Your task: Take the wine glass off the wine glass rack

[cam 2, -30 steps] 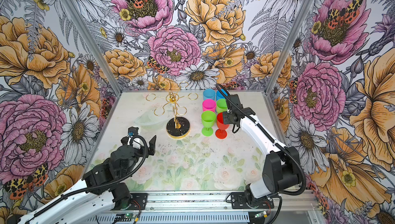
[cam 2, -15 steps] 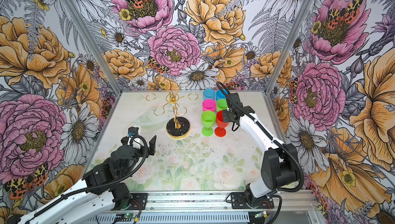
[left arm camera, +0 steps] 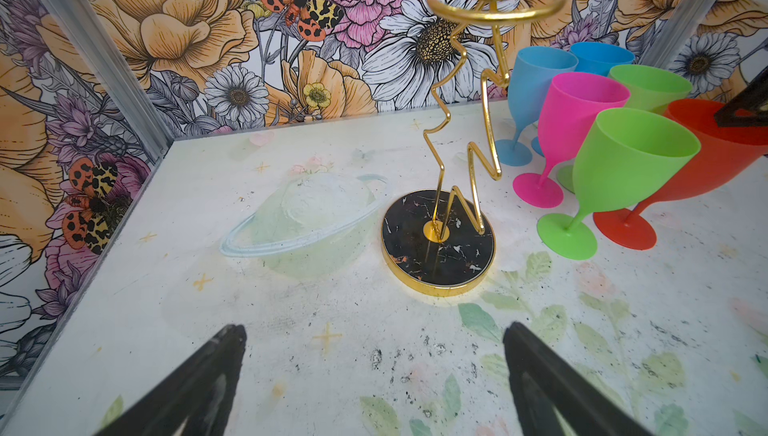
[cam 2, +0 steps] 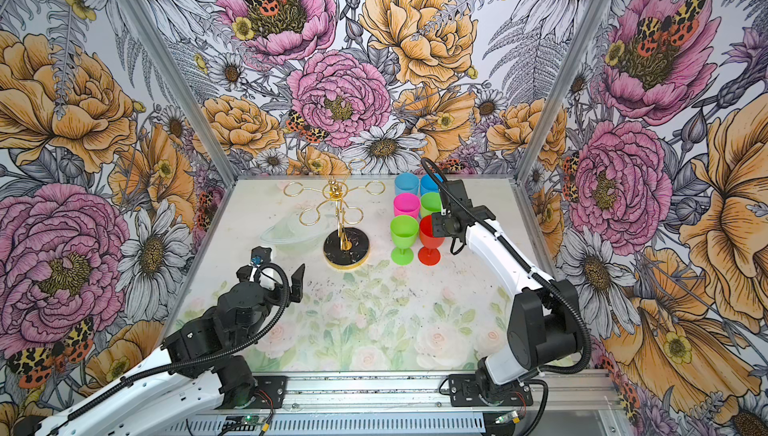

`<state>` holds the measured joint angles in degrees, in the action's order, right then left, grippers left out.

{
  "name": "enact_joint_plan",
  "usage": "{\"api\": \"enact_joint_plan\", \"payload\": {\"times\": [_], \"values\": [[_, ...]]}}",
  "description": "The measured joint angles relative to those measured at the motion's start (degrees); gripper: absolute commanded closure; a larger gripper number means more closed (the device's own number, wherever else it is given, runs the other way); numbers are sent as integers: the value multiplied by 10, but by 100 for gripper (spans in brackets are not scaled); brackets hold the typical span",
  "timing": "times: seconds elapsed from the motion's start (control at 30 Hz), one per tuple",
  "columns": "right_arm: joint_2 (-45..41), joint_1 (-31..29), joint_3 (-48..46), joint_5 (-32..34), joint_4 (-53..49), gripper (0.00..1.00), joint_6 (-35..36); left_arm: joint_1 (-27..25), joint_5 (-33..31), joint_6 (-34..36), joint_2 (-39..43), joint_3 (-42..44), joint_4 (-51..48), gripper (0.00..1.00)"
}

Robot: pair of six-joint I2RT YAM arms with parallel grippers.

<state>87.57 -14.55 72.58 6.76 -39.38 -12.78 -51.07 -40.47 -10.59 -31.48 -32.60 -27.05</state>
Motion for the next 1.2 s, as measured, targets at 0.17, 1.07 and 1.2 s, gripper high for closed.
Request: {"api": "enact_joint_plan", "payload": {"times": [0.17, 1.07, 1.2], "values": [[-19, 0, 0, 0, 0, 59, 0, 6, 1, 0, -7, 0, 0, 1], [-134, 119, -139, 52, 222, 8, 8, 404, 230, 32, -132, 50, 232, 1], [-138, 148, -215, 52, 310, 6, 9, 442, 265, 40, -185, 75, 307, 1]]}}
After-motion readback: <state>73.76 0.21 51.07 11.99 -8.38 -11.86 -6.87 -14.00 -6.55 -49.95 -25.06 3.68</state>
